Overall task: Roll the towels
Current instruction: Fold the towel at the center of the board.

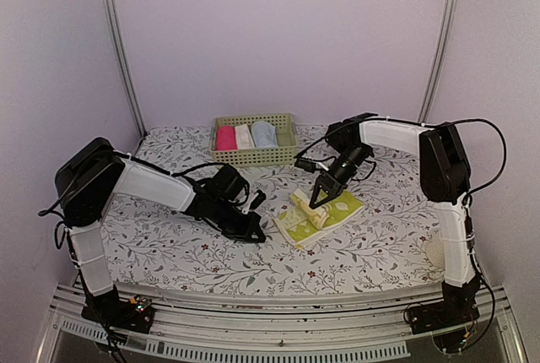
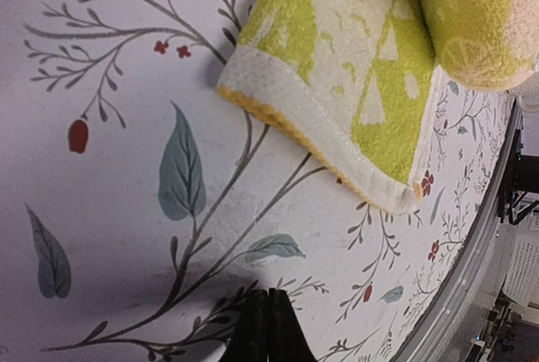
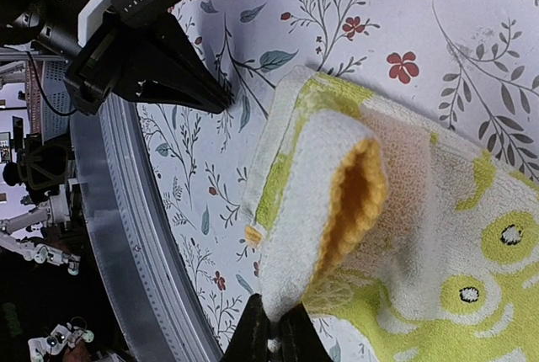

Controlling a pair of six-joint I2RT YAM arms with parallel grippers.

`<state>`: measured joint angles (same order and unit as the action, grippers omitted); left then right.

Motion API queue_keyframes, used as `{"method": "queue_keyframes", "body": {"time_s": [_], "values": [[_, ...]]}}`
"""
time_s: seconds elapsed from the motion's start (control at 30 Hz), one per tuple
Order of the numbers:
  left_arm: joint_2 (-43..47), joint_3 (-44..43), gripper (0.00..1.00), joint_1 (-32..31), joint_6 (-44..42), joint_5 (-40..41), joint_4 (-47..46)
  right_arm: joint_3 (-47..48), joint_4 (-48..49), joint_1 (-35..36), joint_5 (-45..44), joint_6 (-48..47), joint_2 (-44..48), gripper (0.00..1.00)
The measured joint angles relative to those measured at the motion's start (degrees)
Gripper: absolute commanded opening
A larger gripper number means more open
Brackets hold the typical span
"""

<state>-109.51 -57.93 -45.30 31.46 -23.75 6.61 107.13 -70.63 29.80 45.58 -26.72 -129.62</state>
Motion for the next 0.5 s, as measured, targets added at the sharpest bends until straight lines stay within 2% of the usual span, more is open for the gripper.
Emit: {"method": "queue_keyframes", "body": {"time_s": [0.13, 0.23, 0.4, 0.43, 0.47, 0.5], "values": [[0.00, 0.00, 0.00, 0.00, 0.07, 0.00, -0.02, 0.00, 0.20, 0.83, 0.17, 0.39, -0.42, 0.14], [0.00, 0.00, 0.00, 0.00, 0.07, -0.02, -0.02, 0.04, 0.22, 2.23, 0.66, 0.83, -1.36, 0.43], [0.00, 0.00, 0.00, 0.00, 0.09, 0.04, -0.04, 4.46, -3.04, 4.15, 5.44, -0.87, -5.31, 0.60], [0.00, 0.02, 0.00, 0.00, 0.09, 0.15, -0.07, 5.27, -3.34, 3.96, 6.21, -1.42, -5.70, 0.67], [0.00, 0.09, 0.00, 0.00, 0.07, 0.26, -0.15, 5.81, -3.63, 3.78, 7.08, -1.92, -5.77, 0.96], [0.07, 0.24, 0.00, 0.00, 0.09, 0.33, -0.39, 6.14, -3.74, 3.32, 7.63, -2.27, -5.60, 1.00]]}}
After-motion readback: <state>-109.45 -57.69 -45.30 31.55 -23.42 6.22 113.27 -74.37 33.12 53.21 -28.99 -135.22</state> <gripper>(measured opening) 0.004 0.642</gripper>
